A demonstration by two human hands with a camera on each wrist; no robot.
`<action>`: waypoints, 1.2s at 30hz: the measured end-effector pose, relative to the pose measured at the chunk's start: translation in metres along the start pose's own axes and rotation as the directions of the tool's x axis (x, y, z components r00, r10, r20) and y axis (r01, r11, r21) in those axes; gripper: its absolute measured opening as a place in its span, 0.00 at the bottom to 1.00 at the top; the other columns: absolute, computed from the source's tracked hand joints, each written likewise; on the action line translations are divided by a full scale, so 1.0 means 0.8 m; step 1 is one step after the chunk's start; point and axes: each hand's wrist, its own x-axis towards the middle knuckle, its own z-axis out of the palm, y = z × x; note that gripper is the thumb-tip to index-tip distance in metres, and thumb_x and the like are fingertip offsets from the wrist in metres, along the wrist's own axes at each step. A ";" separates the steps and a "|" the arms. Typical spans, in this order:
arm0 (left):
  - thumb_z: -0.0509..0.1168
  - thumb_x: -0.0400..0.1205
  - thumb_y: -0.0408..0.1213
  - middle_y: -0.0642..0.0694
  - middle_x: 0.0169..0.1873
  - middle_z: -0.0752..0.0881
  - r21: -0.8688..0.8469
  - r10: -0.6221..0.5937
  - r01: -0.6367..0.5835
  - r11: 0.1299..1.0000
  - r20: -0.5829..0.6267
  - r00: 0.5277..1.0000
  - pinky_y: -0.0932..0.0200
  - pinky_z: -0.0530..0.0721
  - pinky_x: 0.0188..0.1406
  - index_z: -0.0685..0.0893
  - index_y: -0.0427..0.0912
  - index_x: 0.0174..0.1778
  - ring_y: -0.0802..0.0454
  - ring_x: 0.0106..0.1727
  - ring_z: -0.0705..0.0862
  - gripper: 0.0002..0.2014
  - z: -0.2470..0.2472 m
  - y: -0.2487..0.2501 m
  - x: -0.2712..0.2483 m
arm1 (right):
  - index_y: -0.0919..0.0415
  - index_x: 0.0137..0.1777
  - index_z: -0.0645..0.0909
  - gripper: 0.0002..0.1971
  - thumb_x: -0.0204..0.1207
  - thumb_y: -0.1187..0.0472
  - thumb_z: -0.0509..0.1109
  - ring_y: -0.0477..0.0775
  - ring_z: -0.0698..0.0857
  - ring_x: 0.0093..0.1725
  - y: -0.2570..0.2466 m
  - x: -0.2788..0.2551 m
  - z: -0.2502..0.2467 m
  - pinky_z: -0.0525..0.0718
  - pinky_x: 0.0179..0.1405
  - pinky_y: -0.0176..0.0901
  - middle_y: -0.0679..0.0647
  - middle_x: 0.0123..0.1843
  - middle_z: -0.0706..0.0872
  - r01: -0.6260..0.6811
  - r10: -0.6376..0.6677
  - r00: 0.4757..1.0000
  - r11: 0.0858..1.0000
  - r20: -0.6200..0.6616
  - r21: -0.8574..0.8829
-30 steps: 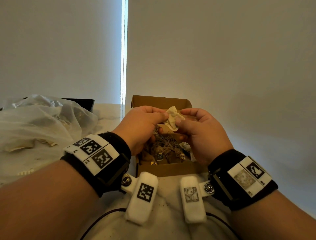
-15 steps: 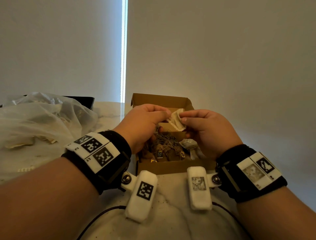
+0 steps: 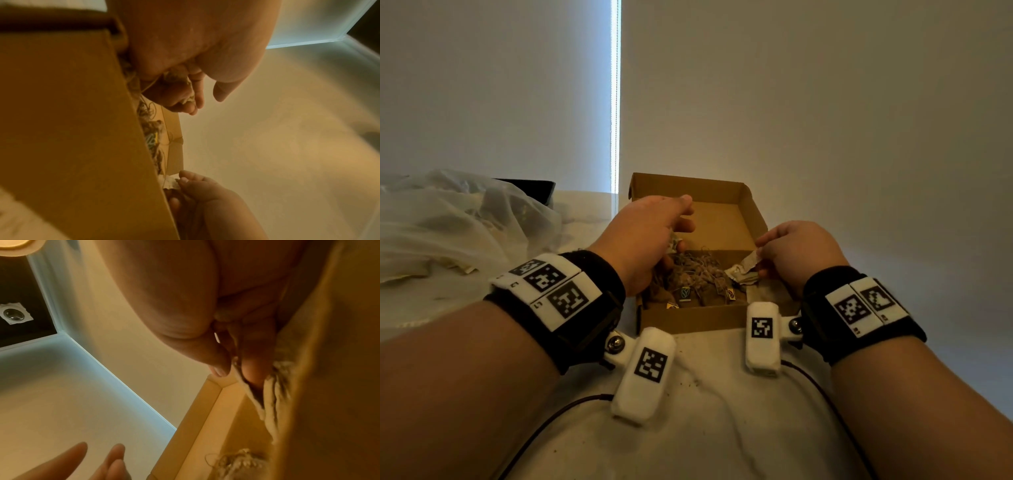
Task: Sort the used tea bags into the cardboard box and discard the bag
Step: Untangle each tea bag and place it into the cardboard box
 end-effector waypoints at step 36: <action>0.47 0.84 0.68 0.33 0.50 0.86 -0.179 -0.082 0.113 0.977 0.173 0.981 0.57 0.79 0.28 0.79 0.38 0.68 0.45 0.41 0.83 0.37 -0.002 0.011 0.002 | 0.45 0.46 0.86 0.12 0.80 0.40 0.67 0.38 0.86 0.42 -0.033 -0.055 0.036 0.76 0.35 0.33 0.42 0.42 0.88 0.383 -0.396 0.914 0.915 0.093 0.126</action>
